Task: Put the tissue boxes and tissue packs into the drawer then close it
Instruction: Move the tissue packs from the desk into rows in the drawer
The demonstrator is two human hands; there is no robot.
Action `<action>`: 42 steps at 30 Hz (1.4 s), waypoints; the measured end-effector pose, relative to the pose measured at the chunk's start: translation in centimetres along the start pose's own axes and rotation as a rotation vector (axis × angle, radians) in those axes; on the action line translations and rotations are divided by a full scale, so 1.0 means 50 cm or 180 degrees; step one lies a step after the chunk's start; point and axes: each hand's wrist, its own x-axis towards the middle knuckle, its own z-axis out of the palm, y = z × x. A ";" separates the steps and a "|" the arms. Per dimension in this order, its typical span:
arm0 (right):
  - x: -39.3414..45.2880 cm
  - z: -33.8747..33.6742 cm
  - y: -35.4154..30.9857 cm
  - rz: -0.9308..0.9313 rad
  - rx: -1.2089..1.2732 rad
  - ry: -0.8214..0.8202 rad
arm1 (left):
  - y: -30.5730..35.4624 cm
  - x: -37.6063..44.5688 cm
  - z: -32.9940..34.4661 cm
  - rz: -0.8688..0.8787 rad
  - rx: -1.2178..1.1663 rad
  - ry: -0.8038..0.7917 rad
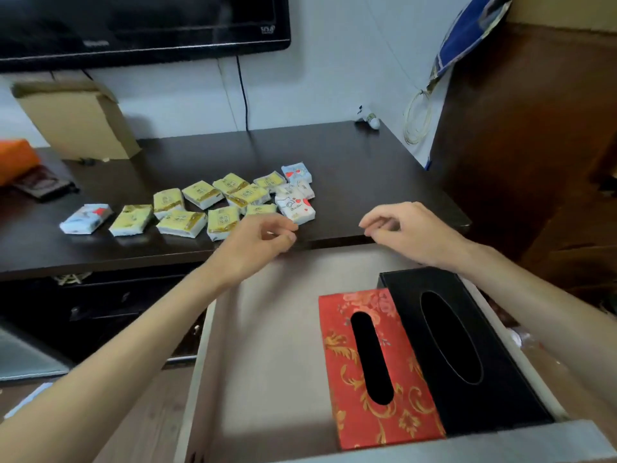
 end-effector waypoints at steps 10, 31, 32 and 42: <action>0.221 0.104 -0.129 0.0011 0.0181 -0.0007 | -0.080 0.104 -0.150 0.0052 0.1698 0.0777; 0.474 0.240 -0.266 -0.0256 -0.1200 -0.0687 | -0.272 0.298 -0.305 -0.0671 0.2367 0.0376; 0.473 0.245 -0.272 -0.0250 -0.1359 -0.0642 | -0.269 0.296 -0.307 -0.0605 0.2369 0.0398; 0.468 0.262 -0.297 0.0312 -0.1103 -0.0587 | -0.201 0.166 -0.333 -0.0040 0.1668 0.0589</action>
